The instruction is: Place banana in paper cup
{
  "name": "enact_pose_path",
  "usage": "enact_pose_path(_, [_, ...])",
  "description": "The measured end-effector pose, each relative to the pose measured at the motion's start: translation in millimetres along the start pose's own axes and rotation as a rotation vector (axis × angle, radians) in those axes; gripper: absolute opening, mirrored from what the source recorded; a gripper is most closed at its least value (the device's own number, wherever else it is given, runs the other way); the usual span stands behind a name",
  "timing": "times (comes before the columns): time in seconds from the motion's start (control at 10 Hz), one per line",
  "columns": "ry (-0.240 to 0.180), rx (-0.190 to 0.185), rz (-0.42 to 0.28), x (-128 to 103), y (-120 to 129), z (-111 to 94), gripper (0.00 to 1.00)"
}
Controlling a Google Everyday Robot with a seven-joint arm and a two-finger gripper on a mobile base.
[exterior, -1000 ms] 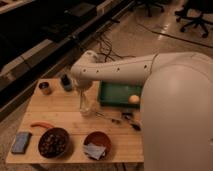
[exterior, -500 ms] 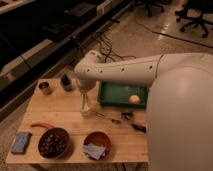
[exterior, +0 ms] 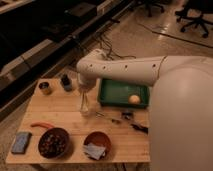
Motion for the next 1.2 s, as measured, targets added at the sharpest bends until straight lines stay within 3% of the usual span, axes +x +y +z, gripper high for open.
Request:
enact_pose_path(0.3, [0.036,0.007,0.023,4.1,-3.3,3.1,0.64])
enact_pose_path(0.5, [0.047,0.011,0.027,7.1,-2.5,1.7,0.78])
enact_pose_path(1.0, [0.113,0.031,0.026,19.8,0.5,-4.4,0.8])
enact_pose_path(1.2, [0.127,0.069,0.099,19.6,-12.3,-10.3,0.8])
